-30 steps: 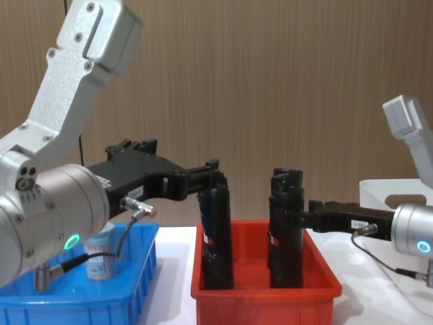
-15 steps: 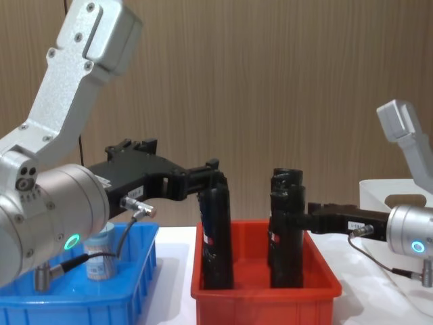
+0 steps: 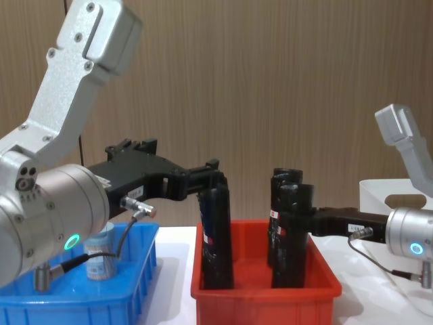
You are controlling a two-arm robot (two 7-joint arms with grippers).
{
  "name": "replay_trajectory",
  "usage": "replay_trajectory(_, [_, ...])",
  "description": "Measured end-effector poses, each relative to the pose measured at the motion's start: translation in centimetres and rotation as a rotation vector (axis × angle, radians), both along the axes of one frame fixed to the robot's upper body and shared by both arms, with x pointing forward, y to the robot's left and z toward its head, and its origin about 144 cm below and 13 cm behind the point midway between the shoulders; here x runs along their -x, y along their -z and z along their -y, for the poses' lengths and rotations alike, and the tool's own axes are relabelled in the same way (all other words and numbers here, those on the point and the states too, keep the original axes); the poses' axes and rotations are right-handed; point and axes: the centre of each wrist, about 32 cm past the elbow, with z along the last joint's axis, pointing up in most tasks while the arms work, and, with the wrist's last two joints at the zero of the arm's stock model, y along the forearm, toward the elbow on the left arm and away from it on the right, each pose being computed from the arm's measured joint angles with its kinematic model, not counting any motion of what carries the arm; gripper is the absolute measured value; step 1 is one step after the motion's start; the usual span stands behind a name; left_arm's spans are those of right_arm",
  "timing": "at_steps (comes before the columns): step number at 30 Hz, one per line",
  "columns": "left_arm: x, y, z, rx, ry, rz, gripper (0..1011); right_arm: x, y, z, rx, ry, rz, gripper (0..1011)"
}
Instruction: Pick the cotton swabs from the blue box and place them into the white box.
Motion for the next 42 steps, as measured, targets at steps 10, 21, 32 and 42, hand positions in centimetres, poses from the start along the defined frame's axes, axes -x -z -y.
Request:
replay_trajectory(10, [0.0,0.0,0.0,0.000,0.000,0.000,1004,-0.1,0.1,0.1,-0.003,-0.002,0.005,543])
replay_trajectory(21, [0.0,0.0,0.0,0.000,0.000,0.000,1004,-0.3,-0.3,0.1,-0.016,-0.005,0.031,478])
replay_trajectory(32, [0.0,0.0,0.0,0.000,0.000,0.000,1004,-0.2,-2.4,0.3,-0.051,0.002,0.115,437])
replay_trajectory(42, [0.0,0.0,0.0,0.000,0.000,0.000,1004,1.4,-5.9,0.9,-0.060,0.037,0.194,437])
